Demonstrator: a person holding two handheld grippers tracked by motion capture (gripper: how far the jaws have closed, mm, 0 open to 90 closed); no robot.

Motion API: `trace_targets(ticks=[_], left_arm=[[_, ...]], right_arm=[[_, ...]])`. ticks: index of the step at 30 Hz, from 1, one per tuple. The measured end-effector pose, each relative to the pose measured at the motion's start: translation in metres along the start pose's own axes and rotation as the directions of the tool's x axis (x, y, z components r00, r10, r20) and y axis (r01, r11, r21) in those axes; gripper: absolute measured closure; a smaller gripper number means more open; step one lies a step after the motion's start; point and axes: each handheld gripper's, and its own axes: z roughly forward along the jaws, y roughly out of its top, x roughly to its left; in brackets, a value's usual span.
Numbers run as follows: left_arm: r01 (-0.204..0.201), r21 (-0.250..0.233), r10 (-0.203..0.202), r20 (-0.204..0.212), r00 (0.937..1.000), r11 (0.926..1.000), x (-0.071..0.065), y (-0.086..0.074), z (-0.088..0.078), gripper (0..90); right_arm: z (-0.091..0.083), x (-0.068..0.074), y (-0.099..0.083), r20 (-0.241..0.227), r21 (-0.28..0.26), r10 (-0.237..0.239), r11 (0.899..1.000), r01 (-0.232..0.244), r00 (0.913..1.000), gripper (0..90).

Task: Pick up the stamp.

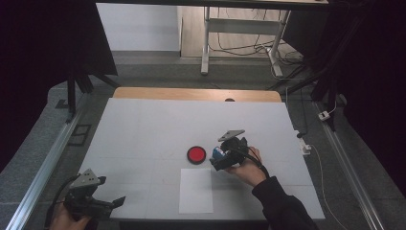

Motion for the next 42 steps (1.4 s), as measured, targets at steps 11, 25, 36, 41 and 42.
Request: trace_targets(ticks=[11,25,36,41,42], left_arm=[[-0.004,0.002,0.004,-0.002,1.0,1.0,-0.0004,0.0001,0.0001,0.4],[-0.012,0.005,0.012,-0.002,0.9999,0.9999,-0.0013,0.0001,0.0004,0.6],[-0.017,0.007,0.017,-0.004,0.9998,0.9998,-0.0017,0.0002,0.0005,0.7],[-0.016,0.006,0.016,-0.003,0.9999,0.9999,-0.0015,0.0001,0.0004,0.6],[-0.013,0.005,0.013,-0.001,0.9999,0.9999,-0.0015,0.0,0.0004,0.6]], right_arm=[[-0.0044,-0.0003,0.0059,-0.001,0.008,-0.014,1.0,0.015,0.9999,29.9],[-0.0044,-0.0008,0.0094,-0.024,0.05,0.038,0.998,-0.037,0.999,59.8],[-0.004,-0.0022,0.0096,-0.022,0.057,0.072,0.996,-0.07,0.9972,70.7],[-0.0056,-0.0026,0.0096,-0.026,0.047,0.058,0.997,-0.057,0.998,70.9],[-0.007,-0.0029,0.0097,-0.032,0.039,0.052,0.998,-0.051,0.9981,70.9]])
